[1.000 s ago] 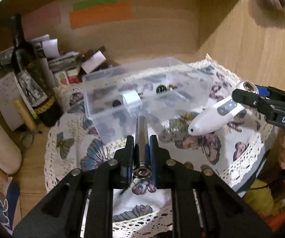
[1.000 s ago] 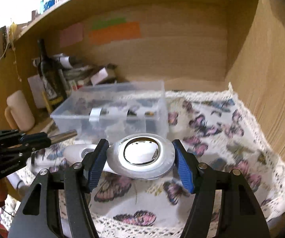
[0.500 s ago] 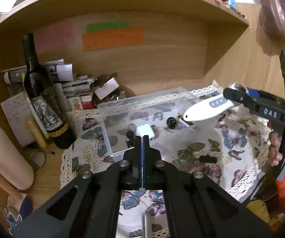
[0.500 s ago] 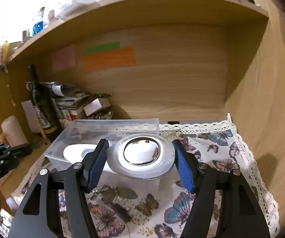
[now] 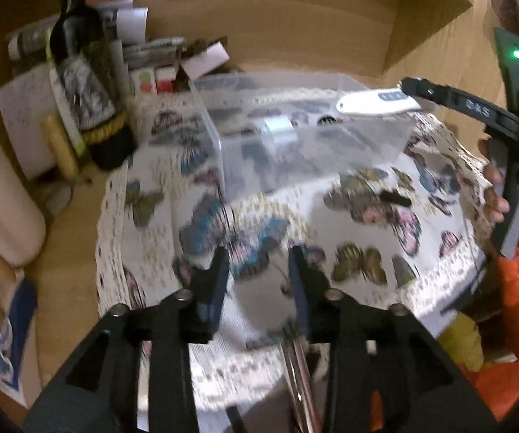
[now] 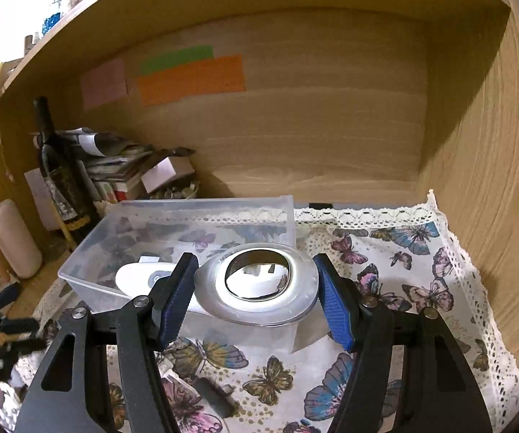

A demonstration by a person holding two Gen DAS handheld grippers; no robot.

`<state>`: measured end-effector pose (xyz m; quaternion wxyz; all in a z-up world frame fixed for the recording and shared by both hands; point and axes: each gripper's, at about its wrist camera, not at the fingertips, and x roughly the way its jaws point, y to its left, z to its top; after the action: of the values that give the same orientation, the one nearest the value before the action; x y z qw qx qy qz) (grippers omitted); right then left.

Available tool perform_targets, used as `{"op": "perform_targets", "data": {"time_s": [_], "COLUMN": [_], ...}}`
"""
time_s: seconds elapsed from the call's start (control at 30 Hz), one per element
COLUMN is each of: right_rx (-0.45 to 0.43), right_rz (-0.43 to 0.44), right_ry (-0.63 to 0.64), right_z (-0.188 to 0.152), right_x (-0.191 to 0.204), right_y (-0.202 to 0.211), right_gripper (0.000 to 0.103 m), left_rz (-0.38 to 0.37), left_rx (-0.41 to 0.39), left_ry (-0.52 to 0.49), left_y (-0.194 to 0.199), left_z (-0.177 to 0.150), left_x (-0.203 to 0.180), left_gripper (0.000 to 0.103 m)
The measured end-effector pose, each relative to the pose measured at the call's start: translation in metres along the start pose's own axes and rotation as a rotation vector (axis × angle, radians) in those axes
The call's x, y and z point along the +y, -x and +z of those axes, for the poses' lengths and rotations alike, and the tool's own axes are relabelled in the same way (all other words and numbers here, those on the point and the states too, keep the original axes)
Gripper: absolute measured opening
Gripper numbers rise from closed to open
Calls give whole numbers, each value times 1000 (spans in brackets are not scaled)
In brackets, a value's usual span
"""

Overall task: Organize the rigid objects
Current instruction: 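Carry the rod into the clear box with the left tool while the right tool places the mirror inside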

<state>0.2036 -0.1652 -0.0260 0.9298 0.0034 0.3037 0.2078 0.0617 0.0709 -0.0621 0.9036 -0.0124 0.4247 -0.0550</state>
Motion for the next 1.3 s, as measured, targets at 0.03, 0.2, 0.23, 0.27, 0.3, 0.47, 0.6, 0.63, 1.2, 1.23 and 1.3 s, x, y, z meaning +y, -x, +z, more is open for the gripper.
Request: {"op": "perform_targets", "data": {"time_s": [0.03, 0.2, 0.23, 0.27, 0.3, 0.47, 0.6, 0.63, 1.2, 1.23, 1.3], "right_rx": [5, 19, 19, 18, 16, 11, -3, -7, -39, -37, -30], "right_rz": [0, 7, 7, 6, 2, -6, -7, -8, -19, -18, -16], "right_ry": [2, -7, -8, -7, -5, 1, -8, -7, -9, -6, -2], "right_z": [0, -5, -5, -6, -7, -9, -8, -8, 16, 17, 20], "right_x": [0, 0, 0, 0, 1, 2, 1, 1, -3, -3, -3], "right_y": [-1, -2, -1, 1, 2, 8, 13, 15, 10, 8, 2], "right_gripper": [62, 62, 62, 62, 62, 62, 62, 62, 62, 62, 62], "left_rz": [-1, -3, 5, 9, 12, 28, 41, 48, 70, 71, 69], "left_rx": [8, 55, 59, 63, 66, 56, 71, 59, -125, -140, -164], "left_ry": [6, 37, 35, 35, 36, 23, 18, 20, 47, 46, 48], "left_y": [0, 0, 0, 0, 0, 8, 0, 1, 11, 13, 16], "left_z": [-4, -31, -35, -38, -41, -54, -63, -63, 26, 34, 48], "left_x": [-1, -8, -11, -13, -14, -23, -27, -26, 2, 3, 5], "left_gripper": [37, 37, 37, 37, 37, 37, 22, 19, 15, 15, 15]}}
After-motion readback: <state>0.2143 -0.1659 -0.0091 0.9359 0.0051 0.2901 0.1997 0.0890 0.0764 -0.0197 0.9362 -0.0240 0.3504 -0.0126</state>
